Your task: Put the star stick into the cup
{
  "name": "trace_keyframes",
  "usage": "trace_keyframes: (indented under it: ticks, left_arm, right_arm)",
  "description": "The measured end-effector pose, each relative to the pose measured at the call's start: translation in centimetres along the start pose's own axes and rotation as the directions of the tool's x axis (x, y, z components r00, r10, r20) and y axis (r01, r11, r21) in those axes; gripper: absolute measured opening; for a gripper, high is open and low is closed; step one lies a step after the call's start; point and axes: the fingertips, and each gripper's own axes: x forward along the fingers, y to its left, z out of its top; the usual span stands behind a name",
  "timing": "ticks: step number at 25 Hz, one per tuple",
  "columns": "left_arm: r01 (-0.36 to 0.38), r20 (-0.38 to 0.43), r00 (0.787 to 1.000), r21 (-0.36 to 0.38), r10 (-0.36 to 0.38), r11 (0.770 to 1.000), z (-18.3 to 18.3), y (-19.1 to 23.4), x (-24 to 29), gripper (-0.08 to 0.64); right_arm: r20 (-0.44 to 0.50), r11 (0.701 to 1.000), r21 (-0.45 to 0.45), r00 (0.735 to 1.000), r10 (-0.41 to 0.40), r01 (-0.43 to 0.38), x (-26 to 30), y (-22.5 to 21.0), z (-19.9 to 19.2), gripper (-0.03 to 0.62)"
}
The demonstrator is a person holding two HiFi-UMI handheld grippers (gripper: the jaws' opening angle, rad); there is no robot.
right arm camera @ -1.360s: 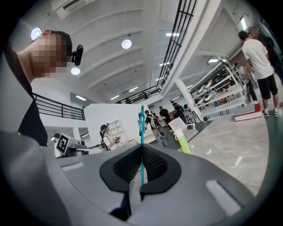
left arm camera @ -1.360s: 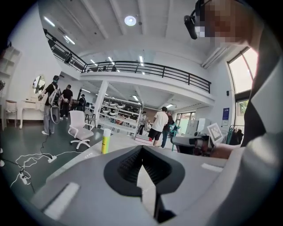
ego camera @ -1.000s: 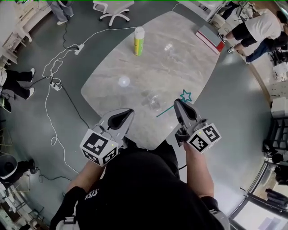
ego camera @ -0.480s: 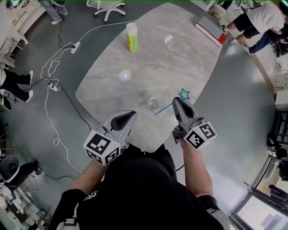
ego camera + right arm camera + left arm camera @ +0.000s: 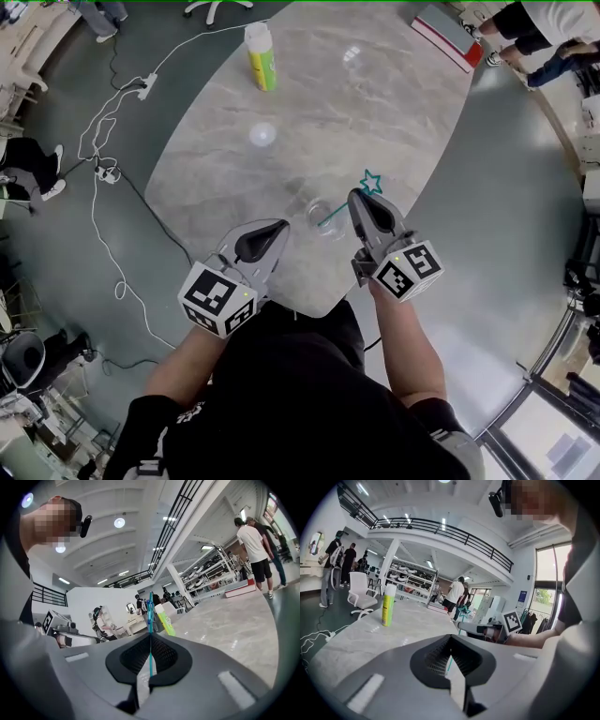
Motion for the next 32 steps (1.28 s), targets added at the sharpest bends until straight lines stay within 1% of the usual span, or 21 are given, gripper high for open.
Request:
trace_keyframes:
  ticks: [4,8,15,20,22,27,32]
  left_arm:
    - [0.018,-0.034,0.999,-0.016,-0.018,1.000,-1.1,0.1,1.3,0.002]
    - [0.026,-0.053,0.998,-0.021,-0.027,0.999,-1.5,0.4,2.0,0.002]
    - [0.042,-0.063,0.997,-0.031,-0.044,0.999,-1.5,0.6,3.2,0.002]
    - [0.033,-0.067,0.997,-0.050,-0.037,0.998,-1.6,1.4,2.9,0.002]
    - [0.030,-0.067,0.997,-0.059,-0.034,0.998,-1.6,1.8,2.6,0.002]
    - [0.022,-0.055,0.998,-0.073,-0.026,0.997,-1.2,2.3,2.5,0.002]
    - [0.021,-0.040,0.999,-0.098,-0.025,0.995,-0.8,2.1,2.1,0.002]
  right_arm:
    - [-0.016,1.000,-0.005,1.000,-0.012,0.012,1.0,-0.7,-1.0,0.018]
    - [-0.028,1.000,0.002,1.000,-0.009,0.009,1.4,-0.7,-1.7,0.018]
    - [-0.099,1.000,-0.009,0.995,-0.026,0.026,1.7,-1.4,-3.2,0.020]
    - [-0.164,0.999,-0.013,0.985,-0.051,0.050,2.1,-1.9,-4.5,0.025]
    - [-0.196,0.998,-0.011,0.979,-0.057,0.056,2.3,-1.8,-5.0,0.036]
    - [-0.251,0.998,-0.044,0.966,-0.061,0.051,2.5,-1.4,-5.4,0.102]
    - [-0.309,0.997,-0.034,0.948,-0.078,0.071,2.2,-1.4,-5.8,0.157]
